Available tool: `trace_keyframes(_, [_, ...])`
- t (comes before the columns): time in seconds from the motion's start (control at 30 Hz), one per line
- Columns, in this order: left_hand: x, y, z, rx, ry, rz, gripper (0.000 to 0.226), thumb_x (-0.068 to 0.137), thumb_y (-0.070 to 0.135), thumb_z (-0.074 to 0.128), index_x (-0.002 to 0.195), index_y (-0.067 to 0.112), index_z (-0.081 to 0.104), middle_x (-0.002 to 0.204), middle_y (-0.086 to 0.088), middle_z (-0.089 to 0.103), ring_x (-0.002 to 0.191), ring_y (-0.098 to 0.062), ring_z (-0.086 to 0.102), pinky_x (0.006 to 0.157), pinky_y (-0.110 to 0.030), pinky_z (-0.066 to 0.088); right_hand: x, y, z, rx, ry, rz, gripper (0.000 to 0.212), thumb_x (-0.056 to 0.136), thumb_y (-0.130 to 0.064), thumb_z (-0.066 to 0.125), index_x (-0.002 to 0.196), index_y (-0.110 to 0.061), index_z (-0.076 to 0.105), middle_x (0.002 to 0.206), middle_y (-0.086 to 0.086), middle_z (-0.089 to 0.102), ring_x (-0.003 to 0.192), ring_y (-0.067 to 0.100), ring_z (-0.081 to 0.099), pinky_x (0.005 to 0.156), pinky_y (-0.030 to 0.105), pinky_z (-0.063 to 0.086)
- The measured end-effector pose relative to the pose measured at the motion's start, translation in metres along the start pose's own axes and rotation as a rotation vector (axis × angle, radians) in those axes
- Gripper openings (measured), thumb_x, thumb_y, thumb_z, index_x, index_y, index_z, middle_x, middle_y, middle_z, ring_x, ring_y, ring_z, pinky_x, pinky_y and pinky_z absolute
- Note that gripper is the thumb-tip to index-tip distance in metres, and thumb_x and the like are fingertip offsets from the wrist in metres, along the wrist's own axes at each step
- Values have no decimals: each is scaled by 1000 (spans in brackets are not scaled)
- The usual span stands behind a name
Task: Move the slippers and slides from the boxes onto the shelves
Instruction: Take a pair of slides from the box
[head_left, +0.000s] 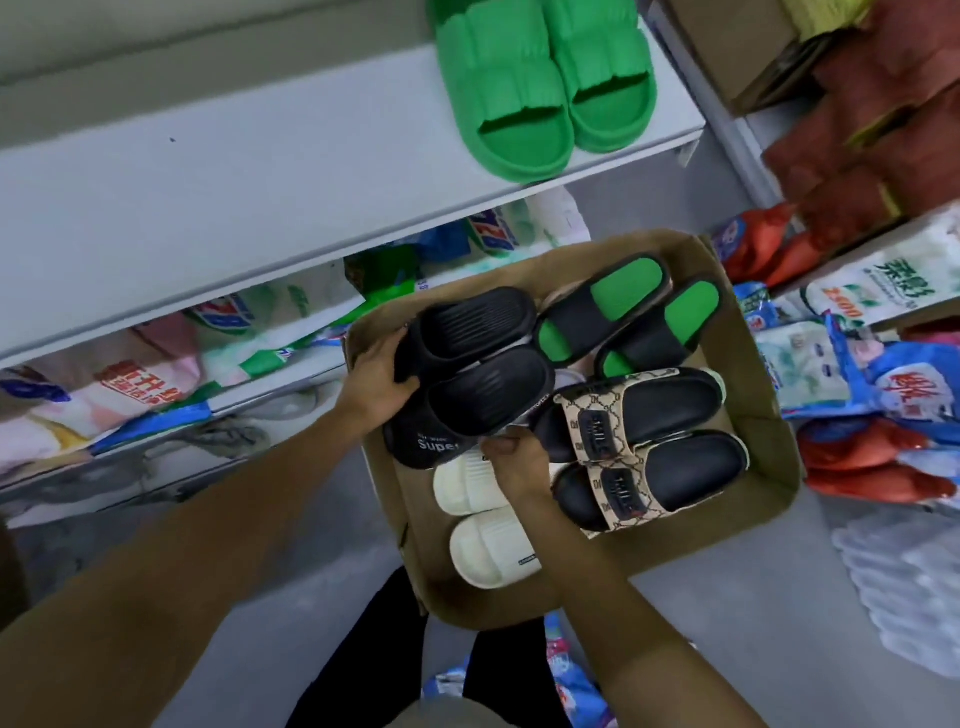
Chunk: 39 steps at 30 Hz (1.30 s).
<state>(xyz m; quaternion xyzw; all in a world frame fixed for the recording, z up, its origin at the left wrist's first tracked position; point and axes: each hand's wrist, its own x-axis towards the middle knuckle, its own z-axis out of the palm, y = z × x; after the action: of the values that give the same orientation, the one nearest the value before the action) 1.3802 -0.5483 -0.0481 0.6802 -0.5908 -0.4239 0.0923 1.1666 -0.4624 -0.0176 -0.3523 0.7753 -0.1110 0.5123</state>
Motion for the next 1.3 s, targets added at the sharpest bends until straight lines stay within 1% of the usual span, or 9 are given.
trace_keyframes(0.13, [16, -2, 3, -11, -39, -24, 89, 75, 46, 62, 154, 21, 31, 150, -13, 47, 137, -33, 45, 114, -48, 37, 11, -5, 9, 257, -59, 79, 20, 81, -5, 75, 95, 1, 62, 82, 11, 70, 74, 11, 63, 74, 29, 44])
trace_keyframes(0.3, [23, 1, -1, 106, -83, -1, 91, 83, 31, 76, 156, 23, 23, 144, -17, 31, 133, -39, 43, 115, -42, 35, 19, 27, 42, 226, -49, 85, 100, 41, -61, 84, 123, -19, 45, 110, -1, 70, 107, 24, 65, 99, 49, 48])
trace_keyframes(0.37, [24, -4, -6, 109, -157, 22, 94, 81, 32, 76, 157, 26, 22, 139, -14, 31, 134, -36, 40, 119, -39, 31, 2, 16, 38, 203, 34, 38, 98, 43, -59, 84, 123, -21, 42, 110, -4, 69, 108, 27, 65, 97, 49, 48])
trace_keyframes(0.57, [31, -8, -15, -45, -224, -57, 81, 69, 24, 68, 145, 29, 40, 134, -4, 37, 126, -30, 49, 114, -44, 38, -10, 12, 24, 576, 37, -61, 66, 71, 4, 84, 124, -16, 49, 101, -1, 66, 94, 13, 67, 87, 27, 57])
trace_keyframes(0.73, [39, -8, 1, -248, -154, -174, 55, 81, 9, 78, 117, 31, 43, 127, -2, 54, 130, -27, 47, 112, -46, 39, -8, 32, 8, 733, 84, -34, 67, 79, -4, 81, 136, -21, 51, 123, 9, 62, 104, 14, 64, 95, 36, 55])
trace_keyframes(0.9, [28, 1, 13, -548, -220, -180, 86, 78, 3, 79, 149, 14, 33, 140, -3, 47, 132, -21, 44, 111, -35, 36, -5, 47, -7, 843, -25, -58, 66, 88, 1, 67, 146, -20, 45, 129, 9, 67, 124, 26, 61, 108, 45, 46])
trace_keyframes(1.0, [13, -2, 13, -636, -284, -151, 101, 63, 36, 89, 151, 23, 42, 147, 6, 53, 135, -16, 49, 115, -37, 36, -4, 47, -14, 922, -46, -76, 71, 85, 4, 68, 148, -16, 42, 133, 9, 64, 125, 27, 59, 108, 43, 45])
trace_keyframes(1.17, [-18, 27, 16, -842, -71, -247, 63, 86, 4, 72, 145, 13, 51, 141, -1, 57, 124, -19, 57, 102, -29, 44, -11, 42, -35, 943, -11, -63, 69, 82, -2, 75, 144, -16, 47, 120, 8, 71, 113, 26, 67, 94, 37, 56])
trace_keyframes(1.3, [-49, 54, 15, -903, -6, -230, 48, 89, 7, 72, 133, 15, 56, 128, -3, 64, 119, -23, 62, 105, -34, 47, -23, 33, -61, 962, -11, -76, 94, 57, -35, 93, 139, -15, 54, 122, 9, 71, 112, 26, 68, 95, 40, 54])
